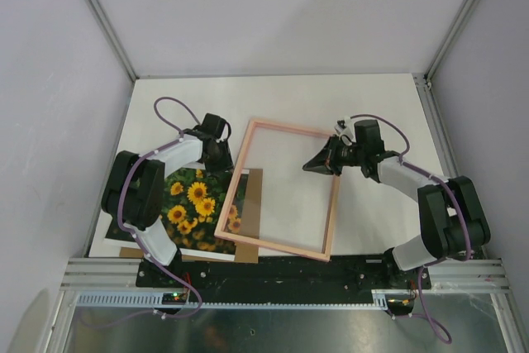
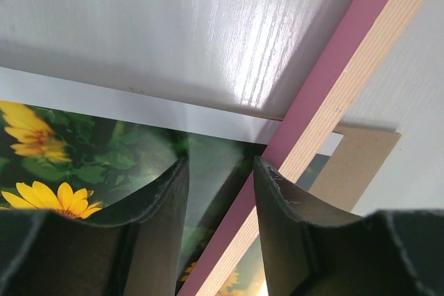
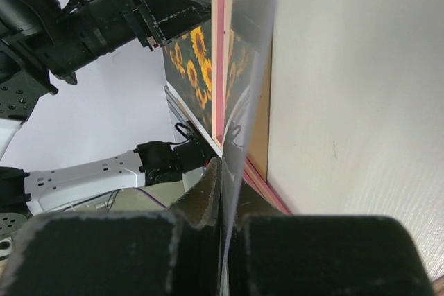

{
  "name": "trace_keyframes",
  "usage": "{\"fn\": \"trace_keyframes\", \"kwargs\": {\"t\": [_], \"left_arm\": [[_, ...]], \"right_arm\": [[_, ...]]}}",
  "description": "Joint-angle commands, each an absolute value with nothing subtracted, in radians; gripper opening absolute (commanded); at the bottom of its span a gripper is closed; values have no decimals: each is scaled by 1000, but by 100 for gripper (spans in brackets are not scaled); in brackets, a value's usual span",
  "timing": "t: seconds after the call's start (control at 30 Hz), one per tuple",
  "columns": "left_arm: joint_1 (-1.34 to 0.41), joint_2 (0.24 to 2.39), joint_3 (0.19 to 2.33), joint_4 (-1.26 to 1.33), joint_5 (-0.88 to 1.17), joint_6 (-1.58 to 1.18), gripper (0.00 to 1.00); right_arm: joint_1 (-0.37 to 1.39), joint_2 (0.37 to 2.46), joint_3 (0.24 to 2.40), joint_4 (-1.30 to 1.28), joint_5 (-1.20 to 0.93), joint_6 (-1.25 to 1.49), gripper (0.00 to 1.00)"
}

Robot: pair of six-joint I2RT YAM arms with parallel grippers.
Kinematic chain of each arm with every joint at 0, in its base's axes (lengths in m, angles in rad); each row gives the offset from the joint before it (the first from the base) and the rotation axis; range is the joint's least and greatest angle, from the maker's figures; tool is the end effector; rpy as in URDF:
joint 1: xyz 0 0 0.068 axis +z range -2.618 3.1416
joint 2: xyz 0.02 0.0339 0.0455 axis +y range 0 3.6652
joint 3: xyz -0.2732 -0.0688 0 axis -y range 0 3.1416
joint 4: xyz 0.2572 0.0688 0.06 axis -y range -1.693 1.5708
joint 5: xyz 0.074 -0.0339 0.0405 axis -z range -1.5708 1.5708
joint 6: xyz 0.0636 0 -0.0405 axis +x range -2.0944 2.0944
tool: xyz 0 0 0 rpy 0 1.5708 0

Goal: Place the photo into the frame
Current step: Place the glass panel at the frame body.

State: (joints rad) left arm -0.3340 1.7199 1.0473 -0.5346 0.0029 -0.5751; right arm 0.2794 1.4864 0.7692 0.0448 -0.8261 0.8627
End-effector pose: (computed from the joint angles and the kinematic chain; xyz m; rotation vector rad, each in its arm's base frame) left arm 0.3288 -0.1143 0.1418 -0.3368 2.7868 -0.2302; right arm 0.2965 0.1337 0.1890 0.2031 2.4289 1.5007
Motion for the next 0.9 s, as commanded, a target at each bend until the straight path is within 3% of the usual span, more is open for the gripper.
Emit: {"fn": "trace_keyframes", "kwargs": {"t": [0.0, 0.87], "left_arm": [[-336, 1725, 1078, -515, 27, -574, 47], [-337, 1732, 1078, -514, 39, -555, 47]], "right_arm": [[296, 1517, 804, 54, -882, 855, 0], [287, 1594, 804, 57, -856, 794, 0]]}}
